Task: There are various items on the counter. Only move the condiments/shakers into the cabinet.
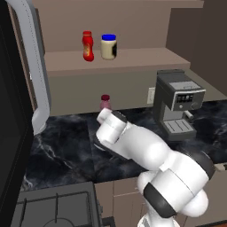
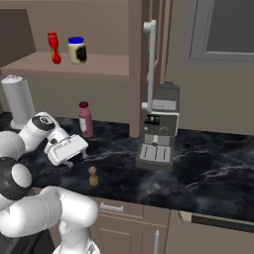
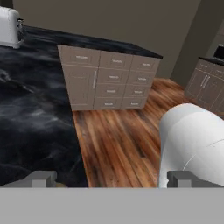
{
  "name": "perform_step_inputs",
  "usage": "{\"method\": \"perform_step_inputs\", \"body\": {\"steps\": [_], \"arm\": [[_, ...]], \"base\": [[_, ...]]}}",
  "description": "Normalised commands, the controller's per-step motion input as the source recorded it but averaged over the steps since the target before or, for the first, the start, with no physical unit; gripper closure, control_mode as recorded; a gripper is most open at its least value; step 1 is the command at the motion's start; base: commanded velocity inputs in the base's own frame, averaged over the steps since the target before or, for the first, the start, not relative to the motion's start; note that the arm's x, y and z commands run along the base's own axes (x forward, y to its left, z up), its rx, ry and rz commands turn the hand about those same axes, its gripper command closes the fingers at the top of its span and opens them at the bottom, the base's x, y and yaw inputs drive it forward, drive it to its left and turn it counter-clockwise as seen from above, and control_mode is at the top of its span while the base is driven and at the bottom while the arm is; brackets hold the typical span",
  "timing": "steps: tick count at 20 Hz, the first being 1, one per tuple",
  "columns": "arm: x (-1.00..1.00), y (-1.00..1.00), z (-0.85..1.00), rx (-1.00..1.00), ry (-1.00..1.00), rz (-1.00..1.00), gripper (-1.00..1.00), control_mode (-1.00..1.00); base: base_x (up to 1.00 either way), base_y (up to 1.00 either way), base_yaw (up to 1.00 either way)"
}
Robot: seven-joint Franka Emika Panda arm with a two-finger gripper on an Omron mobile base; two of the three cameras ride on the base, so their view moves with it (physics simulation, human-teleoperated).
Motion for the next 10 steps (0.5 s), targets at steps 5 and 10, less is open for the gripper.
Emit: {"method": "perform_step_inputs", "body": {"steps": [5, 10], "arm": [[0.08, 0.00, -0.28, 0.00, 0.00, 0.00, -1.00, -1.00], [0.21, 0.00, -0.25, -0.01, 0.00, 0.00, -1.00, -1.00]], "base": [[0.00, 0.00, 0.00], [0.00, 0.00, 0.00]]}}
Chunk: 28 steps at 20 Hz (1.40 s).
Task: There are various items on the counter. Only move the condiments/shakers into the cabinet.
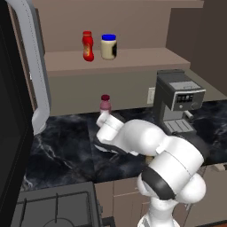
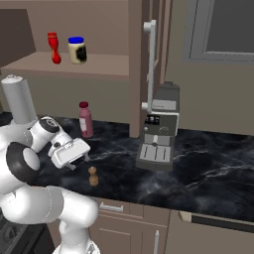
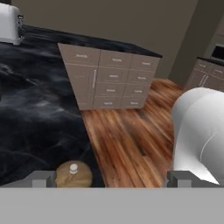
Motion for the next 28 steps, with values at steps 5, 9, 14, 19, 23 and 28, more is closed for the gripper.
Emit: {"method": "perform_step_inputs", "body": {"steps": [5, 9, 14, 19, 23, 28], "arm": [[0.24, 0.00, -0.32, -0.02, 0.00, 0.00, -1.00, -1.00], [0.29, 0.00, -0.27, -0.01, 0.00, 0.00, -1.00, -1.00], [0.27, 0.00, -0.29, -0.01, 0.00, 0.00, -1.00, -1.00], [0.04, -0.05, -0.31, -0.02, 0.00, 0.00, -1.00, -1.00], [0.00, -0.12, -0.31, -0.04, 0.00, -0.02, -1.00, -1.00], [0.00, -0.10, -0.27, -0.05, 0.00, -0.03, -1.00, -1.00]], "base": [[0.00, 0.00, 0.00], [0.00, 0.00, 0.00], [0.00, 0.00, 0.00], [0.00, 0.00, 0.00], [0.00, 0.00, 0.00], [0.00, 0.00, 0.00]]}}
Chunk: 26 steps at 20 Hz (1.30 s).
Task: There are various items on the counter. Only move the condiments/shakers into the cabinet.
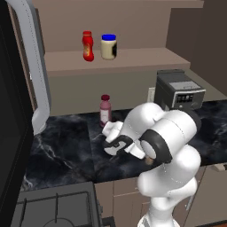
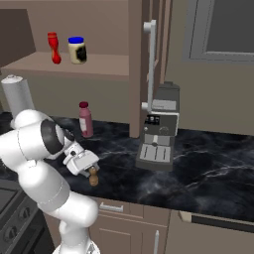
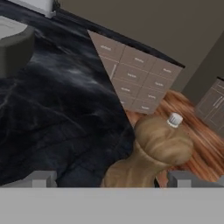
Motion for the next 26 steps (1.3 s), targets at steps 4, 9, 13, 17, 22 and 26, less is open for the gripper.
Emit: {"method": "perform_step_inputs", "body": {"steps": [4, 9, 13, 17, 22, 26], "arm": [[0.00, -0.08, -0.22, -0.06, 0.00, -0.04, -1.00, -1.00], [-0.09, -0.07, -0.07, -0.07, 0.00, -0.06, -1.00, -1.00], [-0.24, -0.08, 0.00, -0.09, -0.03, -0.10, -1.00, -1.00], [-0.27, 0.00, 0.00, -0.11, -0.09, -0.10, 1.00, -1.00], [-0.25, 0.00, 0.29, -0.08, -0.19, -0.04, 1.00, -1.00], [-0.21, 0.00, 0.71, -0.05, -0.27, 0.00, 1.00, -1.00]], "base": [[0.00, 0.00, 0.00], [0.00, 0.00, 0.00], [0.00, 0.00, 0.00], [0.00, 0.00, 0.00], [0.00, 0.00, 0.00], [0.00, 0.00, 0.00]]}}
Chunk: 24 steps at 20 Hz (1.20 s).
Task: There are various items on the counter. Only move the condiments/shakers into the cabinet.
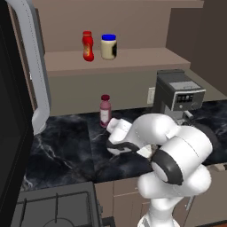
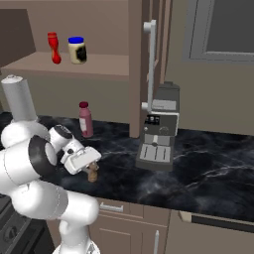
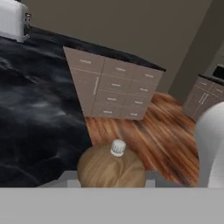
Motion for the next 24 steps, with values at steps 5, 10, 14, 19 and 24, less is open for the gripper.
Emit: {"method": "perform_step_inputs", "body": {"steps": [5, 10, 14, 19, 24], "arm": [[-0.30, 0.00, 0.84, -0.05, -0.22, 0.04, 1.00, -1.00], [-0.31, -0.01, 0.82, -0.01, -0.10, 0.31, 1.00, -1.00], [-0.15, 0.00, 0.89, -0.03, -0.01, 0.43, 1.00, -1.00], [-0.05, 0.00, 1.00, 0.00, 0.00, 0.41, 1.00, -1.00], [0.00, 0.00, 1.00, 0.00, 0.00, 0.25, 1.00, -1.00]], "base": [[0.00, 0.00, 0.00], [0.00, 0.00, 0.00], [0.00, 0.00, 0.00], [0.00, 0.00, 0.00], [0.00, 0.00, 0.00]]}}
